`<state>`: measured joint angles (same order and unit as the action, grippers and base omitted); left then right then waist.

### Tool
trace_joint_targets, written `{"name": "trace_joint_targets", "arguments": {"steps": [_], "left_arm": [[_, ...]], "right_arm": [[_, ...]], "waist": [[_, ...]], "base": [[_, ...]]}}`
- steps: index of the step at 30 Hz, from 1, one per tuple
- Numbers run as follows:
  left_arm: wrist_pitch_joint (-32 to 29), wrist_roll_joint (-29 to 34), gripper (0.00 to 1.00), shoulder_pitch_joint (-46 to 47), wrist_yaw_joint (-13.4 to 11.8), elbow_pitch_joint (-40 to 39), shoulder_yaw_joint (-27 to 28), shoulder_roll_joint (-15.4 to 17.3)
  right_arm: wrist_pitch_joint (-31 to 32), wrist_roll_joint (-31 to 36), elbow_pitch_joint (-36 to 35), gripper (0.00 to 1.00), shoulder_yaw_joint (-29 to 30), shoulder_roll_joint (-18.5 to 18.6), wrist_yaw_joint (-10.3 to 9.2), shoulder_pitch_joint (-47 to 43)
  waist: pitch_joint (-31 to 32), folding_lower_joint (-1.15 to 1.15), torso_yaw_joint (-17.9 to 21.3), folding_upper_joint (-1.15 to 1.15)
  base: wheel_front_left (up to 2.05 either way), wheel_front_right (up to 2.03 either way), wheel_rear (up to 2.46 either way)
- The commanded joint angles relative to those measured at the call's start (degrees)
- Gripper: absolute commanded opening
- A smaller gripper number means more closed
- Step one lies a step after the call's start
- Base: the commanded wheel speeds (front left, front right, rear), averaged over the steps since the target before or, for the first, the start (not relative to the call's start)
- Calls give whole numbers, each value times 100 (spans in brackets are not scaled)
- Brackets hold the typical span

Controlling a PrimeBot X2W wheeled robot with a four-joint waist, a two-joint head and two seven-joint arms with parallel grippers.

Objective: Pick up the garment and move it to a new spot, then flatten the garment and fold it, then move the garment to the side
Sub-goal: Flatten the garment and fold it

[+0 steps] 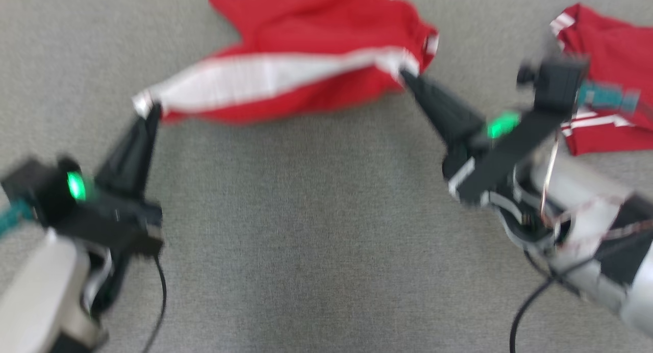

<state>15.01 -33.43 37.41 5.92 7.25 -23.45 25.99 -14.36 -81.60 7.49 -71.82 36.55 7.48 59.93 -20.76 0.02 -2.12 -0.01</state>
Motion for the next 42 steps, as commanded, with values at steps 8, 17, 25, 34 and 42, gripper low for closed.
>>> {"name": "trace_joint_targets", "arguments": {"steps": [8, 17, 25, 34, 42], "left_arm": [[25, -94, 0, -1834, 43, -639, 253, -124], [24, 365, 0, -3126, -43, -838, 524, -449], [25, 1009, 0, -3919, -70, -785, 720, -722], [25, 1217, 0, -4653, -1, -861, 1139, -1021], [25, 1423, 0, -4298, 98, -923, 1301, -929]], "right_arm": [[-44, -60, -653, 0, -130, 604, 2, -1427], [-75, 108, -900, 0, -157, 970, 2, -2634], [228, 406, -943, 0, -163, 1032, 2, -3426], [516, 148, -1112, 0, -144, 1237, 2, -4053], [267, 407, -1190, 0, 61, 1001, 2, -3975]], "waist": [[963, -2, 8, 1], [1394, -2, -50, 1], [1664, -2, 4, 1], [1855, -2, -4, 1], [1845, -2, 23, 1]], "base": [[0, 0, 0], [0, 0, 0], [0, 0, 0], [0, 0, 0], [0, 0, 0]]}}
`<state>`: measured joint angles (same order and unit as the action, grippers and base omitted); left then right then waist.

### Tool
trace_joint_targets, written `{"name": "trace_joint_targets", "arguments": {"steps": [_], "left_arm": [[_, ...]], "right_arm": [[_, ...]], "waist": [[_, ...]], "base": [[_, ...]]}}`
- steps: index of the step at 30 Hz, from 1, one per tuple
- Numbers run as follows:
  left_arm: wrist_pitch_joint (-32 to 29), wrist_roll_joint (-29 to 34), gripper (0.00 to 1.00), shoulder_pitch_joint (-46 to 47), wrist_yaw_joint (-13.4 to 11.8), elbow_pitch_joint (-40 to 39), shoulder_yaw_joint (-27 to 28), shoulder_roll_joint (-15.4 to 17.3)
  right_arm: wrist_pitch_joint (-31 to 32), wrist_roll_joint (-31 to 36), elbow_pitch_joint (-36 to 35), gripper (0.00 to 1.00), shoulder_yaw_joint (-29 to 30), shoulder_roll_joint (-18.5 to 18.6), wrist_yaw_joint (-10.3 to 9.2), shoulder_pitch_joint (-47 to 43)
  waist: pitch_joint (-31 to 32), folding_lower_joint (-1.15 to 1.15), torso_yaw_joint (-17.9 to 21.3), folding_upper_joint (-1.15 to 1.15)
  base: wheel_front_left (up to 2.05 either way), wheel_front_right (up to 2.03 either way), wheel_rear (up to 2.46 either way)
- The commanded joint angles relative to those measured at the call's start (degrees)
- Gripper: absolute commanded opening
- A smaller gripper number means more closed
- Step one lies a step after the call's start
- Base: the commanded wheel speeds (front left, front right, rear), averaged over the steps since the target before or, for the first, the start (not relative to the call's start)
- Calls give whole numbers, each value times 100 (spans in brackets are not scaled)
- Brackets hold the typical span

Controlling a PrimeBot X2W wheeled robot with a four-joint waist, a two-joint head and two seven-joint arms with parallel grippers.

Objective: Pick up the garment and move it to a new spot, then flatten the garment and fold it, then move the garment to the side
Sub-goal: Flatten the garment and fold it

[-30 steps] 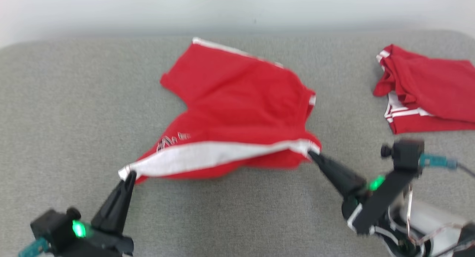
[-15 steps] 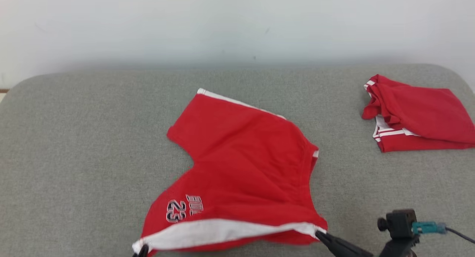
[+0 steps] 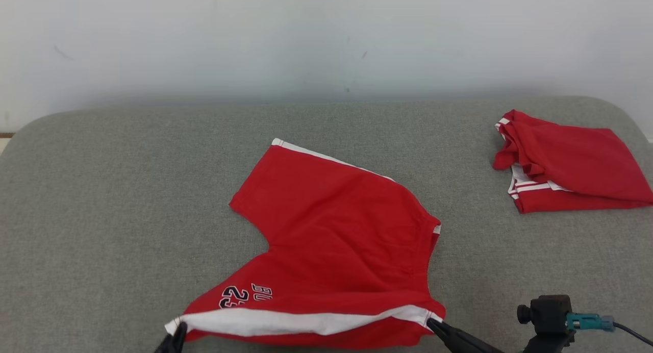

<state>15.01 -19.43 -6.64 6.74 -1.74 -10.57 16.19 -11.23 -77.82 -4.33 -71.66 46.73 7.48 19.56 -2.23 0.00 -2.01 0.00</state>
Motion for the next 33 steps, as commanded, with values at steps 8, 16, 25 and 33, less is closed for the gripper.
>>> {"name": "trace_joint_targets", "arguments": {"steps": [8, 16, 25, 33], "left_arm": [[-65, -7, 0, 1370, 63, 184, -286, 716], [-517, -616, 0, 2982, 66, 611, -1130, 1720], [-837, -1181, 0, 4722, 66, 1390, -2250, 2440], [-1064, -1502, 0, 6041, 67, 2151, -3385, 2637]], "right_arm": [[-245, 127, -73, 0, 437, -349, 2, 313], [-275, 6, 174, 0, 825, -890, 2, 924], [-284, 43, 621, 0, 985, -1421, 2, 1640], [-286, 31, 1019, 0, 902, -1736, 2, 2125]], "waist": [[-205, 0, 306, 0], [-751, 0, 872, 0], [-1369, 0, 1291, 0], [-1701, 0, 1595, 0]], "base": [[0, 0, 0], [0, 0, 0], [0, 0, 0], [0, 0, 0]]}}
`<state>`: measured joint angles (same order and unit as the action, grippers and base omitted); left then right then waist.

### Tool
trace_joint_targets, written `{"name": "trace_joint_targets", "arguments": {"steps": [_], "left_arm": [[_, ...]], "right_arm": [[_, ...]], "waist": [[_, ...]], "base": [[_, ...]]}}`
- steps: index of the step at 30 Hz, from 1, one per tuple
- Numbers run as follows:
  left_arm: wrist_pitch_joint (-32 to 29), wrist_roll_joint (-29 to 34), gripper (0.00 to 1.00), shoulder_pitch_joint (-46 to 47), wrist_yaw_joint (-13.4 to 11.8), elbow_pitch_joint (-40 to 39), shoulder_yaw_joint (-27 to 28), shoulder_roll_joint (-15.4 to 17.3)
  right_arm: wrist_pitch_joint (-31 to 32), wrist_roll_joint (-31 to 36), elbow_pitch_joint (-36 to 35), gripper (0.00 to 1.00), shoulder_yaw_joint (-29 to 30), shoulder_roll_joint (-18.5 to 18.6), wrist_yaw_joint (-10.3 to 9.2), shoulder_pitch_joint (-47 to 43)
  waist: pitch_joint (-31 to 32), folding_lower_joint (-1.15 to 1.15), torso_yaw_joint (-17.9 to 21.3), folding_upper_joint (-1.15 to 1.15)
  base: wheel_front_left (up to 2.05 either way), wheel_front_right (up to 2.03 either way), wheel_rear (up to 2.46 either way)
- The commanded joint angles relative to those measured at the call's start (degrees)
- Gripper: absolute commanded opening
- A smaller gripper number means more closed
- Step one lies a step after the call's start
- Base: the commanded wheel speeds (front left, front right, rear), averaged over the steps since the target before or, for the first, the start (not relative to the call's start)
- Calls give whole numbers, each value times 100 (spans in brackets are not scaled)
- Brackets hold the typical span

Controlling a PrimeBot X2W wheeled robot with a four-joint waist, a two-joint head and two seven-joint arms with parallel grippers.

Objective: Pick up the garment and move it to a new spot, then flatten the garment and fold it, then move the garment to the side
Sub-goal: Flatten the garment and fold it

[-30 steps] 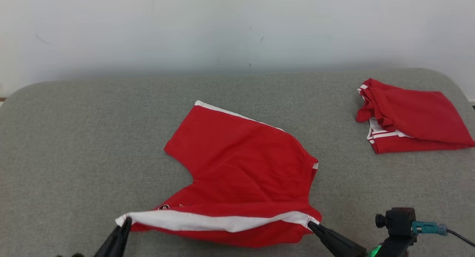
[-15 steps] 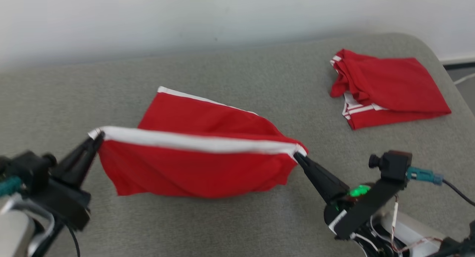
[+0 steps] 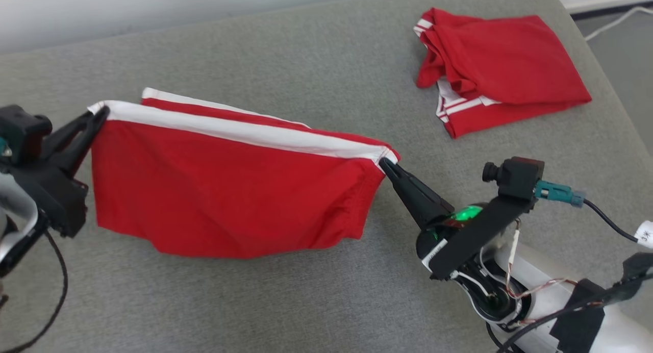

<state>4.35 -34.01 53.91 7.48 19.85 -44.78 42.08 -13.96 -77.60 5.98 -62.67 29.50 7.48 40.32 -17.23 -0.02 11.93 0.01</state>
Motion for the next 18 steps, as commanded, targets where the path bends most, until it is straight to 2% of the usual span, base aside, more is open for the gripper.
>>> {"name": "trace_joint_targets", "arguments": {"steps": [1, 9, 18], "left_arm": [[-5, -110, 0, 112, -7, 94, -90, 52], [118, -302, 0, 977, -6, 931, -1079, 49], [474, -471, 0, 1602, -7, 1677, -1939, -114]], "right_arm": [[-18, -9, 37, 0, -2, -63, 2, 91], [-24, -46, 356, 0, -143, -379, 2, 405], [-51, 36, 695, 0, -278, -636, 2, 630]], "waist": [[-247, 2, 243, -1], [-540, 2, 477, -1], [-717, 2, 578, -1]], "base": [[0, 0, 0], [0, 0, 0], [0, 0, 0]]}}
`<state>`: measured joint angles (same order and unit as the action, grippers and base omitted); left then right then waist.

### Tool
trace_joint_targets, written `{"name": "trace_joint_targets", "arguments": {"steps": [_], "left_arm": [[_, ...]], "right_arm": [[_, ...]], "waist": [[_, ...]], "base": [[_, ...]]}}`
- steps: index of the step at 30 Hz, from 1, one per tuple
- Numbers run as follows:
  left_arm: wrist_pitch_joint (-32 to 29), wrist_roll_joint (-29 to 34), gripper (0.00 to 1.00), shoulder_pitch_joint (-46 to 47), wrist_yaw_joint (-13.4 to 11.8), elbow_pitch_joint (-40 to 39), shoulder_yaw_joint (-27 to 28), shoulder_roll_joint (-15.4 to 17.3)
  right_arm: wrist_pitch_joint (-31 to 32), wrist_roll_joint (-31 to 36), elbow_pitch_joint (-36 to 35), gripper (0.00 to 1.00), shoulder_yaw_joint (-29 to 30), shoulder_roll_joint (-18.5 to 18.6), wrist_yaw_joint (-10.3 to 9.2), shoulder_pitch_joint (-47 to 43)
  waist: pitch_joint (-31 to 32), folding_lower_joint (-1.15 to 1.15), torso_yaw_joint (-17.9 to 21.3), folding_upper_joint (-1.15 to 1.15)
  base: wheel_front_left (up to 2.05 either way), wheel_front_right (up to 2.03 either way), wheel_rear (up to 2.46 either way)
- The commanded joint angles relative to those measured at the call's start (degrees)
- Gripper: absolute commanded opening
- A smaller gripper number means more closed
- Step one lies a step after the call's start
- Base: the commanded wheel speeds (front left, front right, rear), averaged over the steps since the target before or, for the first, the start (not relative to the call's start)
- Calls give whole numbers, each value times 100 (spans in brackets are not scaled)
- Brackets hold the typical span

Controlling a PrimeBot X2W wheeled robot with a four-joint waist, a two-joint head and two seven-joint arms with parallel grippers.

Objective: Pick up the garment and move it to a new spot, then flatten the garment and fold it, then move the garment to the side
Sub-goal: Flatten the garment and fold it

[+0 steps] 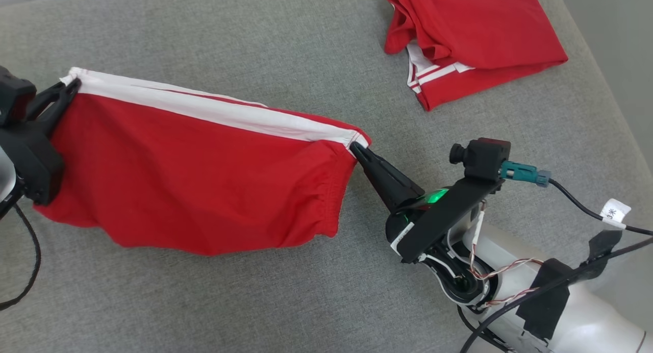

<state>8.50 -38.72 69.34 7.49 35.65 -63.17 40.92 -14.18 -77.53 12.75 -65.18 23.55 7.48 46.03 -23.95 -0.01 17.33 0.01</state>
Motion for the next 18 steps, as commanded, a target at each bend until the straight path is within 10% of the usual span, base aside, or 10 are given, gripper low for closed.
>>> {"name": "trace_joint_targets", "arguments": {"steps": [1, 4, 5, 6, 7, 18], "left_arm": [[87, -27, 0, 109, -8, 169, -192, -8], [243, -111, 0, 240, -8, 354, -386, -63], [298, -106, 29, 276, -8, 437, -445, -78], [343, -100, 99, 288, -8, 498, -512, -95], [393, -113, 100, 294, -8, 556, -566, -120], [669, -320, 100, 41, -8, 758, -577, -352]], "right_arm": [[-13, 10, 30, 0, -60, -61, 2, 68], [-7, -2, 75, 0, -110, -82, 2, 126], [-10, -16, 85, 20, -123, -90, 2, 133], [-14, -13, 107, 47, -130, -84, 2, 139], [-21, 0, 122, 100, -141, -83, 2, 143], [33, -143, 190, 100, -225, 290, 2, -144]], "waist": [[-52, 1, 42, -1], [-56, 1, 39, -1], [-50, 1, 33, -1], [-42, 1, 25, -1], [-29, 1, 18, -1], [412, 1, -195, -1]], "base": [[0, 0, 0], [0, 0, 0], [0, 0, 0], [0, 0, 0], [0, 0, 0], [0, 0, 0]]}}
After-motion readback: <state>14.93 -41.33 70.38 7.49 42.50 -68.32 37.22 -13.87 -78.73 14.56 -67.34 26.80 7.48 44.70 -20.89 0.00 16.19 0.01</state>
